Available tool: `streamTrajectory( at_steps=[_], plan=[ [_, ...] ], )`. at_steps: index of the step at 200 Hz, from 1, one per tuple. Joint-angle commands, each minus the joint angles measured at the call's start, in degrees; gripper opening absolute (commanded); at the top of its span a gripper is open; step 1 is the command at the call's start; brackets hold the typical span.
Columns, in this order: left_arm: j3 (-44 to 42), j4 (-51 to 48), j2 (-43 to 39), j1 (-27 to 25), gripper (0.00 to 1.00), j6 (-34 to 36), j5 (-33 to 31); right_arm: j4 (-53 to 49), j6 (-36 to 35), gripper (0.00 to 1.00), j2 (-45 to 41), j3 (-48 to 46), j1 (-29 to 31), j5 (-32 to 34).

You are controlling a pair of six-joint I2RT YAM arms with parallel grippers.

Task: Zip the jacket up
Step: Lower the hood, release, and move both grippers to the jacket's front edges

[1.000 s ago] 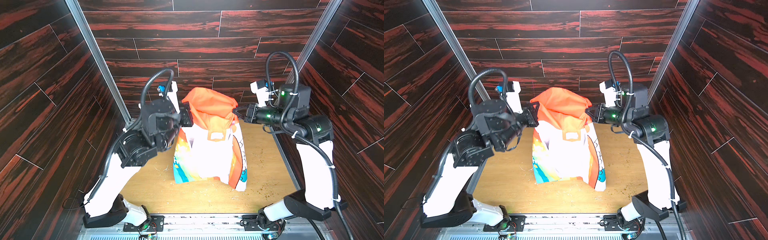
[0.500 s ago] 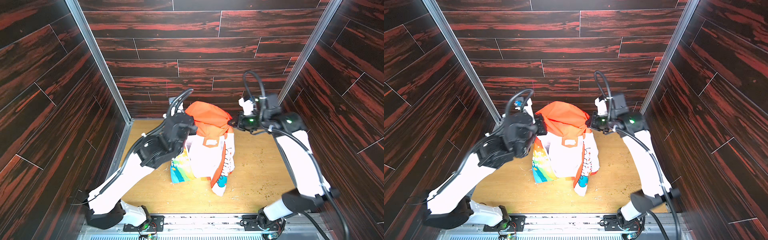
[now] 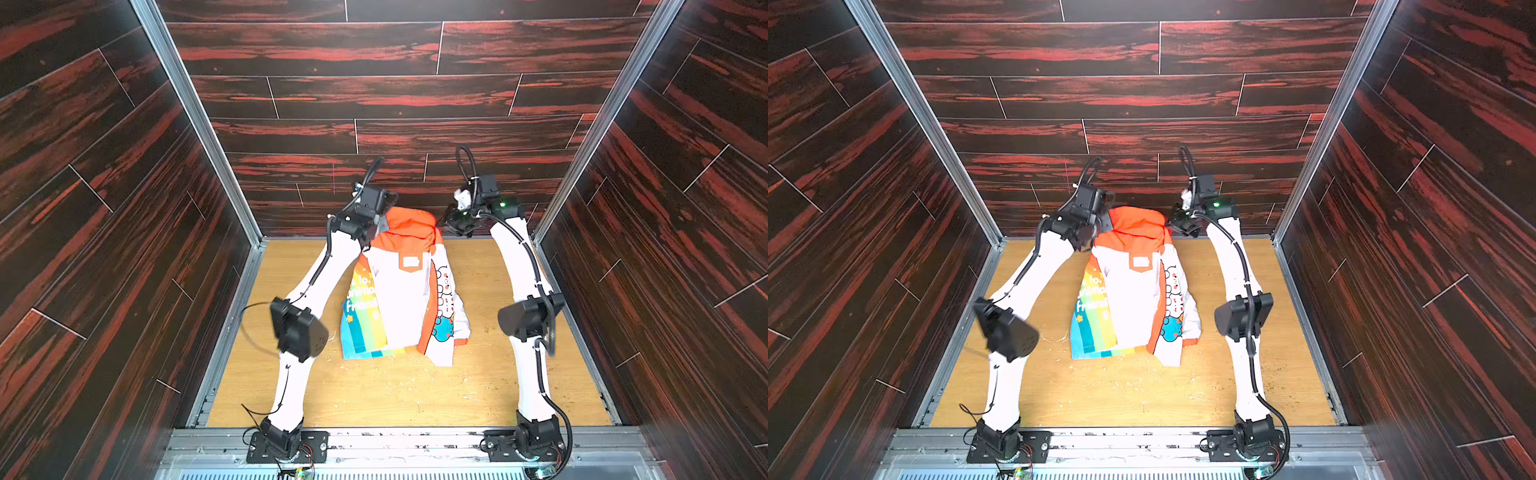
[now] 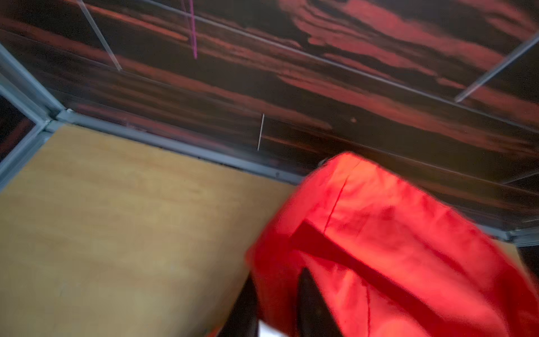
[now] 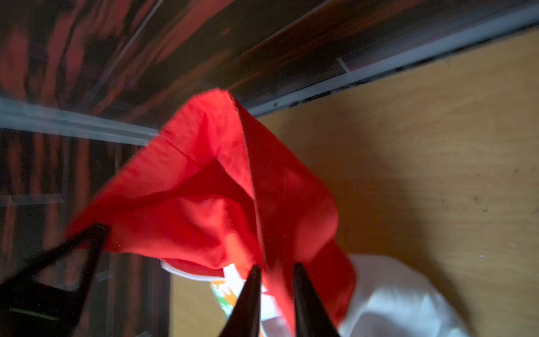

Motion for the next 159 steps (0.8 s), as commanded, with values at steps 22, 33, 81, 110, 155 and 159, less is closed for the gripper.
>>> streamTrajectory(
  at_steps=[22, 33, 81, 110, 155, 159],
  plan=[
    [18.89, -10.81, 8.9, 2.77, 0.57, -1.59, 7.15, 3.42, 3.9, 0.52, 0.05, -5.16, -4.1, -2.51],
    [12.85, -7.98, 5.74, 2.76, 0.57, -1.27, 8.2, 4.55, 3.32, 0.53, -2.04, -7.82, -4.44, -2.33],
    [-15.34, 0.72, -11.56, 2.42, 0.57, -3.43, 16.56, -3.77, -3.15, 0.42, -7.03, -10.53, -2.9, 0.12],
    [-33.47, 6.09, -21.97, 1.54, 0.57, -8.47, 24.09, -6.06, -7.03, 0.38, -14.4, -21.25, 1.94, 5.35],
    [-62.82, 20.41, -36.72, -1.78, 0.57, -20.61, 29.57, 10.33, -2.76, 0.45, -37.52, -60.99, 9.03, 4.75],
    [-64.9, 21.03, -37.61, -2.38, 0.57, -21.13, 29.54, 11.6, -1.82, 0.45, -39.29, -64.22, 9.46, 4.21]
  ],
)
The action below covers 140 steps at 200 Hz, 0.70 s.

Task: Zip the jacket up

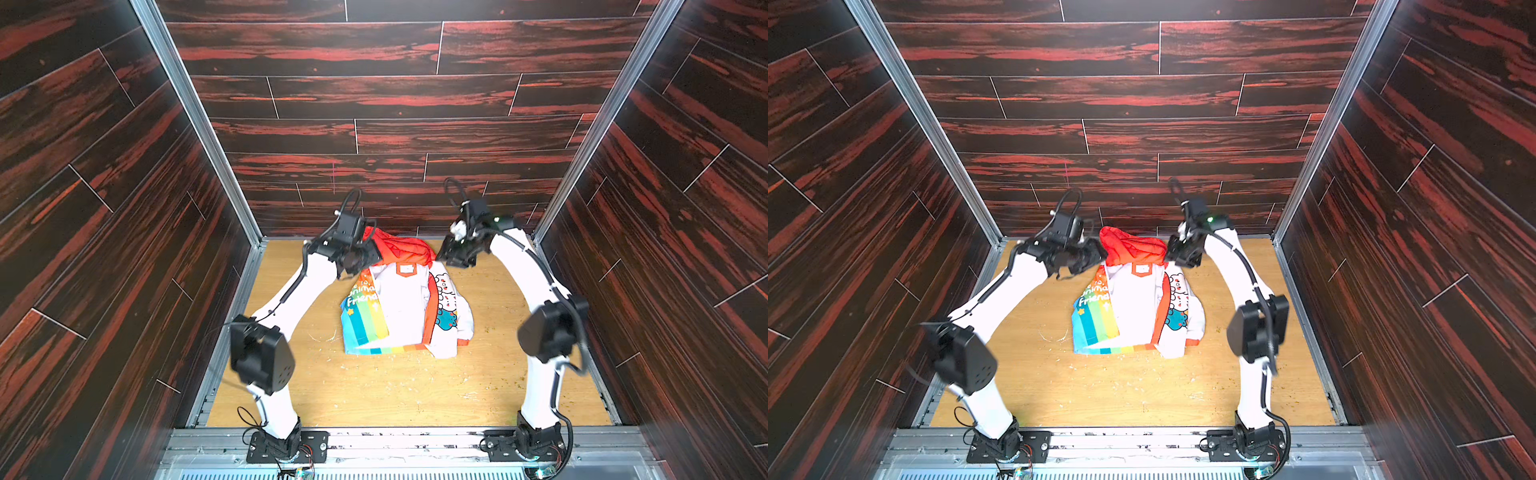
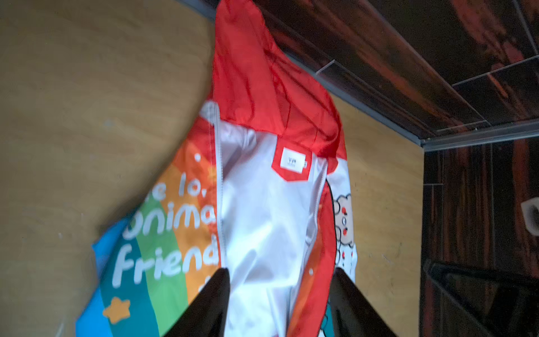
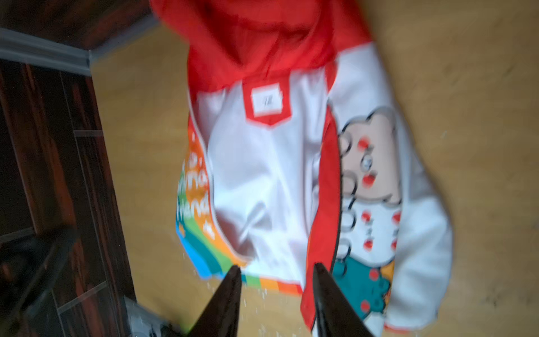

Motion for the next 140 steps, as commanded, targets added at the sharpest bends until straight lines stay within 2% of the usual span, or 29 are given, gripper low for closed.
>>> streamTrajectory(
  at_steps=[1, 27, 60, 97, 140],
  plan=[
    [-10.0, 7.53, -5.21, -2.39, 0.57, -7.48, 3.69, 6.87, 3.32, 0.45, -10.89, -15.32, 1.41, -0.64],
    [-19.98, 11.32, -9.25, -5.7, 0.56, -11.44, 3.64, 12.42, 8.38, 0.46, -19.22, -31.44, 6.77, -1.86],
    [-26.83, 14.5, -11.85, -8.77, 0.56, -14.92, 2.53, 17.19, 14.59, 0.5, -24.46, -43.21, 14.45, 0.31],
    [-30.29, 15.42, -13.98, -9.81, 0.55, -16.01, 1.2, 14.96, 14.09, 0.54, -22.36, -45.6, 16.06, 8.07],
    [-31.25, 14.27, -16.16, -9.85, 0.55, -16.21, -0.15, 12.05, 10.98, 0.53, -15.21, -40.28, 16.16, 12.61]
  ],
)
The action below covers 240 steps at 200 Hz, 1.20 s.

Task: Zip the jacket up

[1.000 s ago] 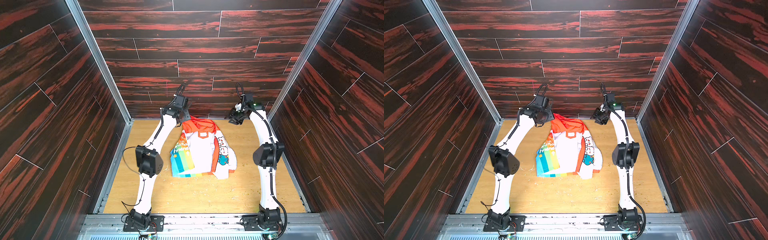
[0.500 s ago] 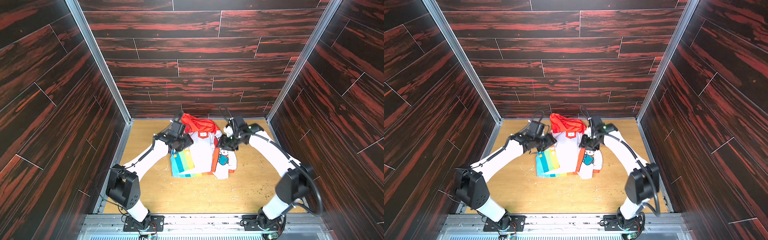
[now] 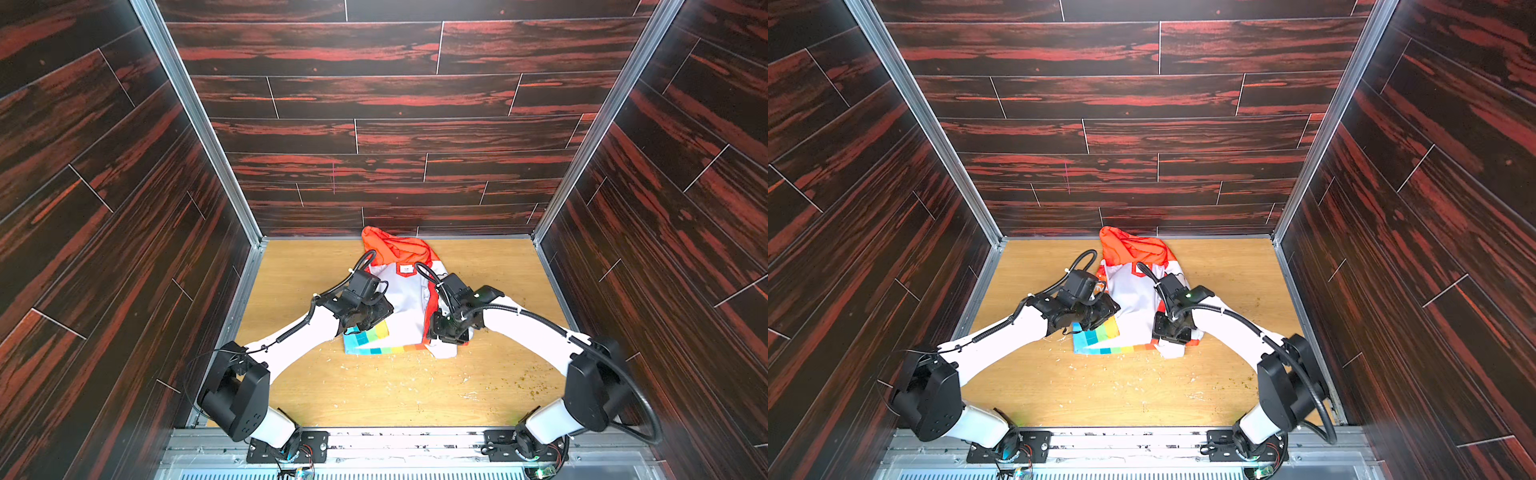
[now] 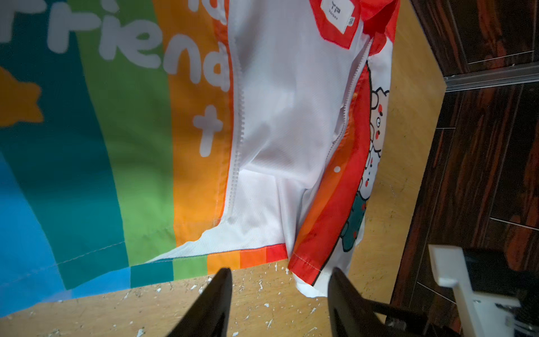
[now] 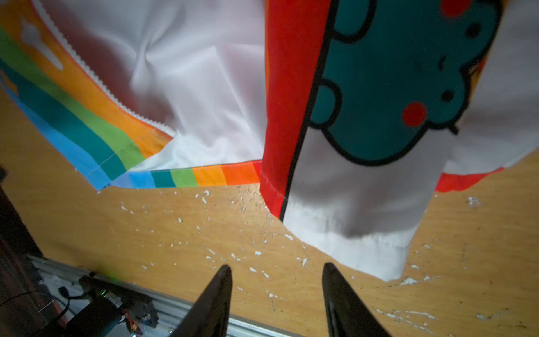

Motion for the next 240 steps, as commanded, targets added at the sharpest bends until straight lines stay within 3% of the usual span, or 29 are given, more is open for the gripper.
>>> streamTrajectory(
  at_steps=[1, 71, 122, 147, 178, 211, 240],
  plan=[
    [-0.97, 0.07, -2.86, -0.1, 0.55, -1.11, -1.93, -1.47, -0.83, 0.54, 4.07, 3.11, 0.21, 4.29],
    [-1.41, -1.59, -4.35, -0.15, 0.55, -0.14, -3.39, -6.21, -2.51, 0.56, 15.83, 11.93, 0.43, 10.84],
    [-1.58, -1.87, -4.0, -0.06, 0.54, 0.19, -3.33, -6.97, -1.75, 0.22, 18.68, 12.91, 0.43, 13.92],
    [-1.11, -1.96, -3.43, -0.06, 0.54, 0.41, -3.24, -6.88, -1.61, 0.0, 17.24, 12.29, 0.32, 15.08],
    [-0.2, -1.16, -1.77, -0.01, 0.53, 0.43, -1.99, -5.88, -1.63, 0.0, 13.46, 10.58, -0.39, 15.0],
    [1.38, 3.67, 1.55, -0.03, 0.58, 0.16, 3.15, 0.51, -3.9, 0.0, 4.73, 6.21, -2.16, 6.27],
    [3.37, 5.99, 3.75, -0.06, 0.59, -0.14, 4.85, 9.67, -5.68, 0.0, -2.67, 1.87, -5.21, -9.99]
  ],
)
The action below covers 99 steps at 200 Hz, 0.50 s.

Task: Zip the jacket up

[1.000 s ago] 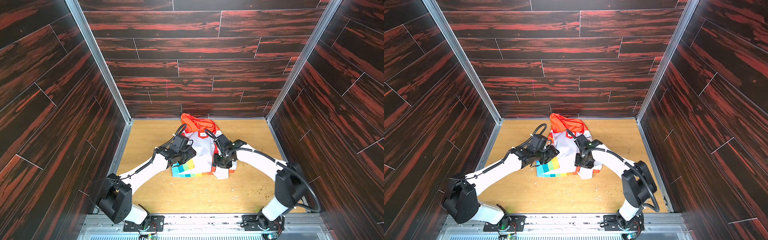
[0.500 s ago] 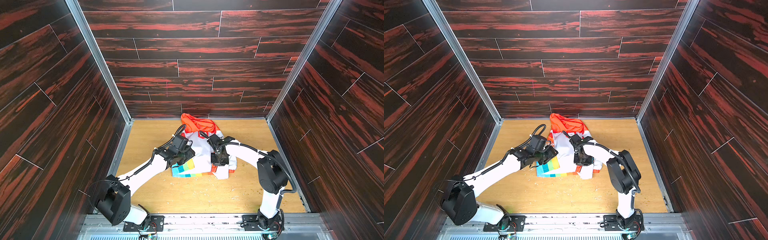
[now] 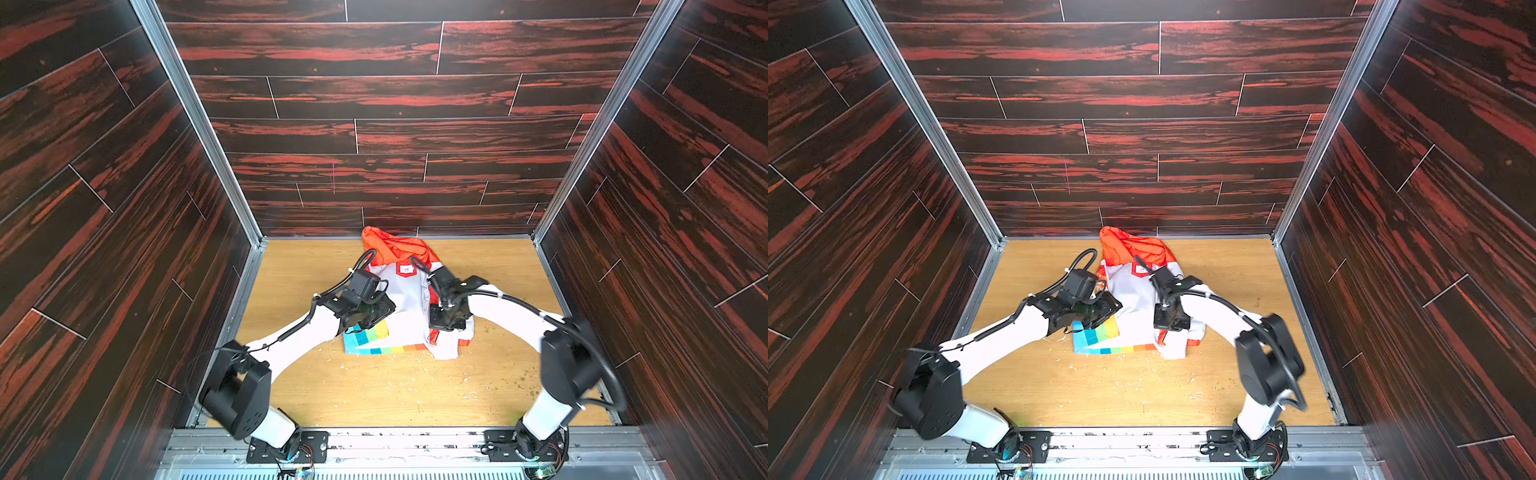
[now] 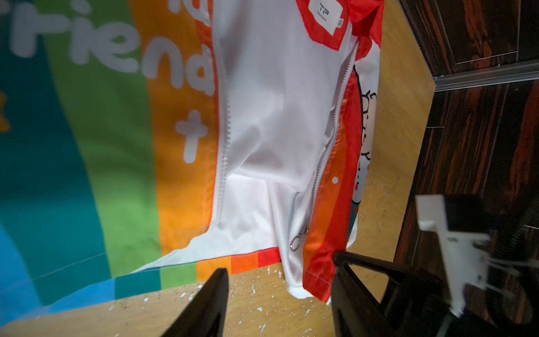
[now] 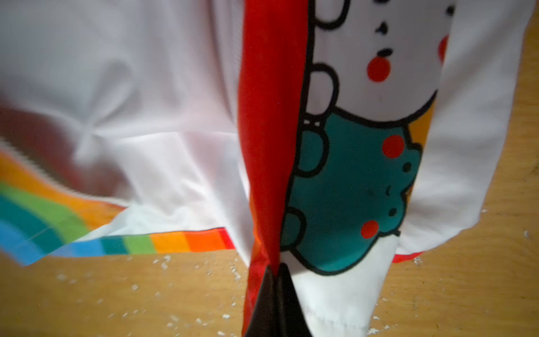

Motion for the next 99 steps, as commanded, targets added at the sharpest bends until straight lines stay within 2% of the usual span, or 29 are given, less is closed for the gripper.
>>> streamTrajectory(
  at_steps=[1, 23, 43, 69, 99],
  plan=[
    [2.83, 2.89, 1.01, -0.06, 0.59, -0.37, 2.27, 8.18, -1.66, 0.0, -6.85, -2.2, -2.03, -15.08],
    [4.32, 3.19, 1.95, -0.06, 0.59, -0.36, 1.98, 13.55, -2.69, 0.0, -9.69, -4.41, -2.49, -26.41],
    [5.39, 3.02, 2.77, 0.01, 0.59, -0.32, 1.91, 17.35, -2.31, 0.0, -11.11, -8.98, -4.59, -31.91],
    [5.5, 3.27, 3.6, -0.06, 0.59, -0.72, 2.21, 13.5, -4.59, 0.0, -7.01, -13.98, -7.35, -28.21],
    [5.15, 3.02, 3.9, -0.07, 0.59, -0.3, 2.66, 14.36, -5.44, 0.0, -5.46, -20.59, -10.03, -24.94]
  ],
)
